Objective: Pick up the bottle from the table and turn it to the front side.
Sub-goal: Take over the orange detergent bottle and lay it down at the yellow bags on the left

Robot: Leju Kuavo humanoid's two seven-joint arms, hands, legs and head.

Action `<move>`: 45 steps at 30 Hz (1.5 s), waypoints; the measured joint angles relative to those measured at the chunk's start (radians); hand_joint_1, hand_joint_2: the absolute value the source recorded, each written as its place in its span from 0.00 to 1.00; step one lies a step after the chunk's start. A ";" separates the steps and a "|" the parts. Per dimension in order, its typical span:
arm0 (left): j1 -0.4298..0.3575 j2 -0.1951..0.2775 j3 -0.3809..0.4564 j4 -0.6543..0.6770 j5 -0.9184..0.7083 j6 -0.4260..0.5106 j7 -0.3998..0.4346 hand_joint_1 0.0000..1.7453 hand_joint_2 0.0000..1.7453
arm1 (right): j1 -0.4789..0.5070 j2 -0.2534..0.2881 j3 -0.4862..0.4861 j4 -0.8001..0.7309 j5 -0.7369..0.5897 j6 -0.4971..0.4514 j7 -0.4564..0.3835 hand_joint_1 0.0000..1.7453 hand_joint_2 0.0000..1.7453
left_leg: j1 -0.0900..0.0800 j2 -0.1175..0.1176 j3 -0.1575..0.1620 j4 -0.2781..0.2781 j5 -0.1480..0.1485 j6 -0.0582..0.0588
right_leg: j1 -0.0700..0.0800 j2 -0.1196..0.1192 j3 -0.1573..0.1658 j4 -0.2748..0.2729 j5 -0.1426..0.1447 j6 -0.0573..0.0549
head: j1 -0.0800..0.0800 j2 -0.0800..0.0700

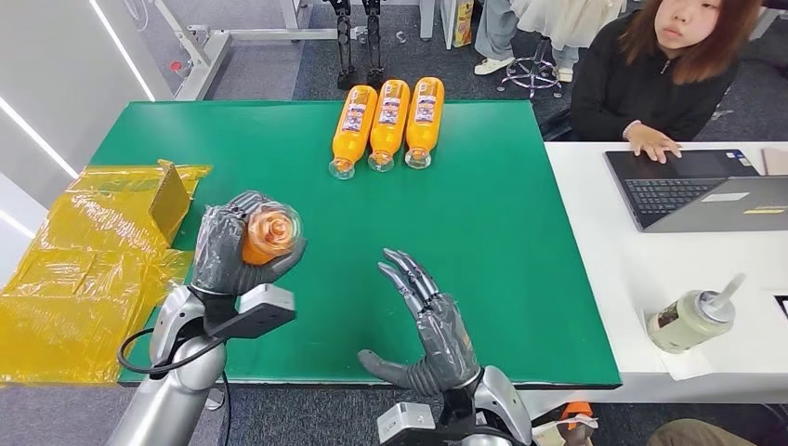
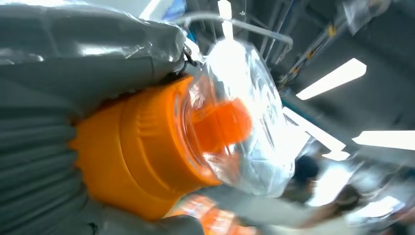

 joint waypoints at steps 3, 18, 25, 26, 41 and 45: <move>-0.039 0.046 -0.025 0.071 -0.186 -0.002 0.094 0.95 1.00 | 0.007 -0.004 0.000 0.006 -0.011 -0.004 -0.005 0.00 1.00 | 0.000 0.001 0.001 0.000 0.000 0.000 | 0.000 0.001 0.000 0.000 0.000 0.000 | 0.000 0.000; -0.189 0.128 -0.046 0.698 -0.422 0.068 0.322 0.87 1.00 | 0.036 -0.033 -0.010 -0.026 -0.083 0.055 -0.025 0.00 1.00 | 0.000 0.004 0.000 0.000 0.001 -0.001 | 0.000 0.004 -0.001 0.000 0.001 -0.001 | 0.000 0.000; -0.230 0.169 -0.046 0.825 -0.460 0.058 0.361 0.82 1.00 | 0.038 -0.048 -0.010 -0.026 -0.103 0.055 -0.033 0.00 1.00 | 0.000 0.004 0.001 -0.001 0.001 -0.002 | 0.000 0.004 -0.001 0.001 0.001 -0.002 | 0.000 0.000; -0.234 0.173 -0.046 0.835 -0.461 0.057 0.364 0.61 1.00 | 0.039 -0.050 -0.010 -0.026 -0.106 0.054 -0.036 0.00 1.00 | 0.000 0.004 0.001 -0.001 0.001 -0.002 | 0.000 0.004 -0.001 0.001 0.001 -0.002 | 0.000 0.000; -0.241 0.205 -0.042 0.869 -0.460 0.159 0.361 0.00 1.00 | 0.055 -0.074 -0.010 0.001 -0.121 0.029 -0.069 0.00 1.00 | 0.000 0.004 0.002 -0.001 0.002 -0.003 | 0.001 0.004 -0.001 0.002 0.002 -0.003 | 0.000 0.000; -0.241 0.201 -0.021 0.869 -0.436 0.188 0.304 0.00 1.00 | 0.056 -0.074 -0.010 0.004 -0.116 0.020 -0.063 0.00 1.00 | 0.000 0.004 0.001 -0.001 0.002 -0.003 | 0.001 0.004 -0.001 0.002 0.002 -0.003 | 0.000 0.000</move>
